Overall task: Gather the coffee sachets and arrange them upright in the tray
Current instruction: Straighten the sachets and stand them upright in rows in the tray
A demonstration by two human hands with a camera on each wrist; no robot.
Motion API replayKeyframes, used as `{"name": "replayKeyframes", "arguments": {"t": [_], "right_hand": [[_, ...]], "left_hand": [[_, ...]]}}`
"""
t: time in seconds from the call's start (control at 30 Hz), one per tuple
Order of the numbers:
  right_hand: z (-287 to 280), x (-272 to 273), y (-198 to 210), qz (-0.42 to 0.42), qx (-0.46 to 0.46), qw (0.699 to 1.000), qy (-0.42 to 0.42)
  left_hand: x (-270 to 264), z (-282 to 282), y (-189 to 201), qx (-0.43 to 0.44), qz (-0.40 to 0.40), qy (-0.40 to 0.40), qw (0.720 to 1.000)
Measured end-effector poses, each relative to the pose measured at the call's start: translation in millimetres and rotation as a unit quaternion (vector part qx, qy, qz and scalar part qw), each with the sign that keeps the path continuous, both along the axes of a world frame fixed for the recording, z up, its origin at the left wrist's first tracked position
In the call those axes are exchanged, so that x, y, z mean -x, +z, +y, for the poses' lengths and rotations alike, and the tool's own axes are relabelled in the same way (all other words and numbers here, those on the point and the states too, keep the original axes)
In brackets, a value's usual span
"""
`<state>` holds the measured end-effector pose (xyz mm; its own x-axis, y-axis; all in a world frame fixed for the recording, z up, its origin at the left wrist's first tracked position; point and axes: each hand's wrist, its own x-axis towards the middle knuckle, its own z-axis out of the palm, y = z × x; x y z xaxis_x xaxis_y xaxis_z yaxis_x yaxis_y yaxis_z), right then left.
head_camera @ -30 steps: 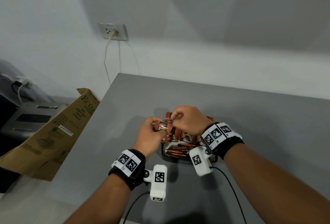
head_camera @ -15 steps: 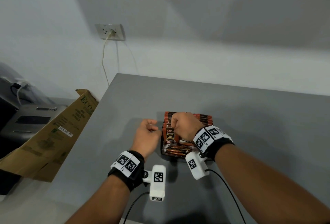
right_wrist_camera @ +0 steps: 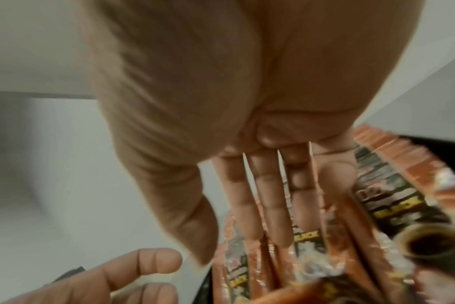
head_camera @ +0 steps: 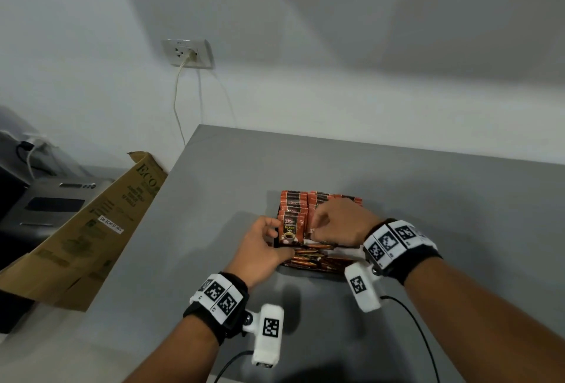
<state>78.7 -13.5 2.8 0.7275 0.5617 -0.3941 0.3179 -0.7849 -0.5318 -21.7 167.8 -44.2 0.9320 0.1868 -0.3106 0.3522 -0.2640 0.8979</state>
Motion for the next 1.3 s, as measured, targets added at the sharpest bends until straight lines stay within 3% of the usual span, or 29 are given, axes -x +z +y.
{"name": "replayKeyframes", "arguments": {"t": [0.13, 0.47, 0.87, 1.07, 1.2, 1.3], "right_hand": [[-11, 12, -11, 0.045, 0.042, 0.998, 0.032], [-14, 16, -36, 0.040, -0.041, 0.998, -0.005], [-4, 33, -50, -0.107, -0.038, 0.993, 0.024], [-8, 46, -41, -0.085, -0.123, 0.988, -0.024], [-13, 45, -30, -0.065, -0.190, 0.971, -0.129], [-13, 41, -13, 0.050, -0.323, 0.920, -0.216]], "left_hand": [[2, -8, -6, -0.007, -0.007, -0.012, 1.000], [2, -7, -17, -0.042, -0.011, 0.001, 0.999], [1, -5, -32, -0.079, -0.024, -0.003, 0.997], [2, -6, -33, -0.086, -0.036, -0.017, 0.995], [3, -12, -13, -0.028, -0.072, 0.021, 0.997], [-4, -22, 8, 0.150, -0.063, 0.019, 0.987]]}}
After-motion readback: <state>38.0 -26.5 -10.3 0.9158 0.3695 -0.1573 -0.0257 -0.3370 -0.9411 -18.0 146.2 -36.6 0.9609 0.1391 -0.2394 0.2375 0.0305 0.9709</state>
